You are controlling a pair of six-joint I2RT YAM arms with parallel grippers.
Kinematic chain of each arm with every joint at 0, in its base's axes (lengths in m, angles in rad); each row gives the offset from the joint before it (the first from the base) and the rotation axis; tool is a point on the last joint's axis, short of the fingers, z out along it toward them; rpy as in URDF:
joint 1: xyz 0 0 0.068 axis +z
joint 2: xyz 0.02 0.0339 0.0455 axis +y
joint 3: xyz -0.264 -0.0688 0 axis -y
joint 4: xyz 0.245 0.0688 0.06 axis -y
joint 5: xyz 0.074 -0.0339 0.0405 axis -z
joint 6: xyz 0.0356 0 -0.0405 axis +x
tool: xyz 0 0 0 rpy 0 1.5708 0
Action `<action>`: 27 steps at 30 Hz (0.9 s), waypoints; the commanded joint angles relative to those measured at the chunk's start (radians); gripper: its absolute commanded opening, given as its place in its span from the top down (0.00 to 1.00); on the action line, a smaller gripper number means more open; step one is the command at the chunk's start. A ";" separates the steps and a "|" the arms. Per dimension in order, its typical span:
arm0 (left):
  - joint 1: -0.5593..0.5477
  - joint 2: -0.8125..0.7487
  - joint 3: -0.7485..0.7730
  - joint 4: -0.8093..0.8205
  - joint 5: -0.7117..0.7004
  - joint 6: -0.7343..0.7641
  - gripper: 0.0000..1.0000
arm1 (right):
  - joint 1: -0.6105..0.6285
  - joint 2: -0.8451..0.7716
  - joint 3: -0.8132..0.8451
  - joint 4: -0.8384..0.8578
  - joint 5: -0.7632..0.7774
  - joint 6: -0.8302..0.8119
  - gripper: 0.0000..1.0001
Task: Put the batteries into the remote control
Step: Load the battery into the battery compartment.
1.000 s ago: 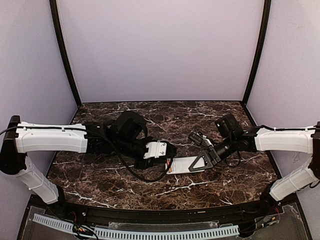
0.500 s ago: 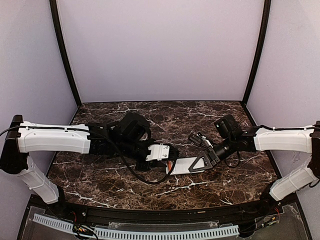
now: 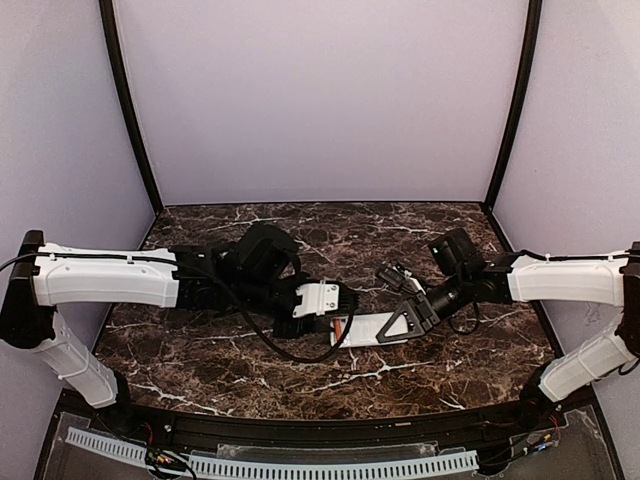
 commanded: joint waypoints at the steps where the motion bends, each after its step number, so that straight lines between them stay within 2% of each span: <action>1: 0.000 -0.049 -0.022 0.028 -0.006 -0.020 0.58 | 0.007 0.007 0.024 0.042 -0.020 -0.022 1.00; 6: 0.000 -0.072 -0.036 0.022 0.063 -0.013 0.55 | 0.007 0.008 0.024 0.040 -0.015 -0.020 1.00; 11: 0.001 -0.081 -0.039 0.023 0.119 -0.014 0.58 | 0.007 0.010 0.026 0.041 -0.014 -0.021 1.00; 18: 0.000 -0.059 -0.026 0.036 0.104 -0.028 0.66 | 0.007 0.003 0.027 0.040 -0.016 -0.019 1.00; 27: 0.000 -0.038 -0.018 0.043 0.077 -0.035 0.70 | 0.007 0.003 0.028 0.038 -0.021 -0.022 1.00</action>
